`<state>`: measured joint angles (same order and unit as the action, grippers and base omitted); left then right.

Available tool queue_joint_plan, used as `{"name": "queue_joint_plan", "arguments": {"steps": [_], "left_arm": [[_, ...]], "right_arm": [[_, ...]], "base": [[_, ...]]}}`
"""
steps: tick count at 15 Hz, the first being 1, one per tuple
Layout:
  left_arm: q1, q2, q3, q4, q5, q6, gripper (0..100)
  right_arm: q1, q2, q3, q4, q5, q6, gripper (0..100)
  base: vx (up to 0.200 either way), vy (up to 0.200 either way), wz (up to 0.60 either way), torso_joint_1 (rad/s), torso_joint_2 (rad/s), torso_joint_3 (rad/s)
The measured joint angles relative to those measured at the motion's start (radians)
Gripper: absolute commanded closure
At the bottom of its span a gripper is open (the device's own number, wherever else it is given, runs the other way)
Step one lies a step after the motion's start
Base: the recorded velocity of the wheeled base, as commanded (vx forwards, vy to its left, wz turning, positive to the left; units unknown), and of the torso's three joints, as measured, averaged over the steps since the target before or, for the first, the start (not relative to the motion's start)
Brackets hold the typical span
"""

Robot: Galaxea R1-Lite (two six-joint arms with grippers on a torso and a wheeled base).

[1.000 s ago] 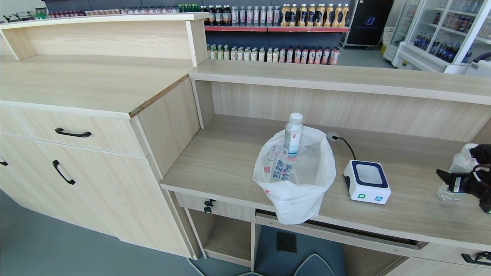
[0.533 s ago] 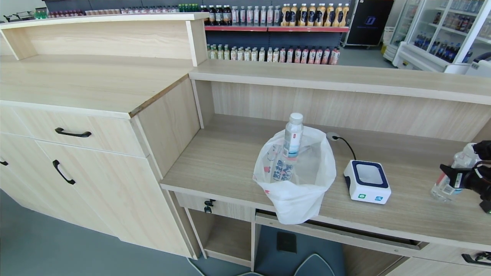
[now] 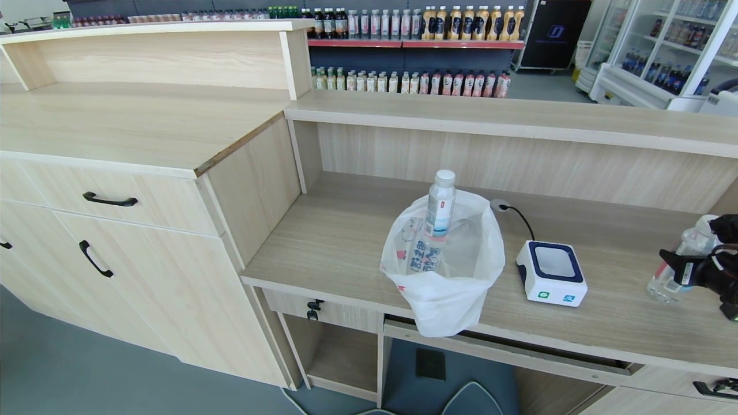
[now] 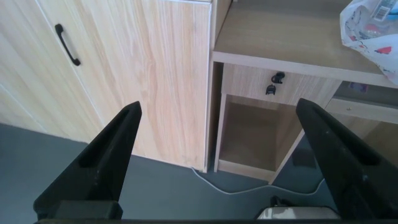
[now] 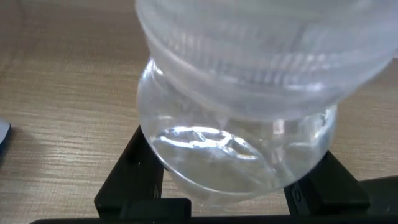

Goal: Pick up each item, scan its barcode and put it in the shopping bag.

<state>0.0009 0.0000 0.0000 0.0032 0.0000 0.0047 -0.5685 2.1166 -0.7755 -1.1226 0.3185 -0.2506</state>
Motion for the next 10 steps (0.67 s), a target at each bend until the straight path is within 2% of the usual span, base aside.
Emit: {"name": "queue_joint_plan", "arguments": {"steps": [7, 10], "left_arm": [[0.0, 0.0, 0.0, 0.0, 0.0, 0.0, 0], [0.0, 0.0, 0.0, 0.0, 0.0, 0.0, 0]], "right_arm": [[0.007, 0.039, -0.048, 0.007, 0.0, 0.003, 100], [0.016, 0.026, -0.053, 0.022, -0.001, 0.065, 100]], "base": [[0.0, 0.0, 0.0, 0.0, 0.0, 0.0], [0.0, 0.0, 0.0, 0.0, 0.0, 0.0]]}}
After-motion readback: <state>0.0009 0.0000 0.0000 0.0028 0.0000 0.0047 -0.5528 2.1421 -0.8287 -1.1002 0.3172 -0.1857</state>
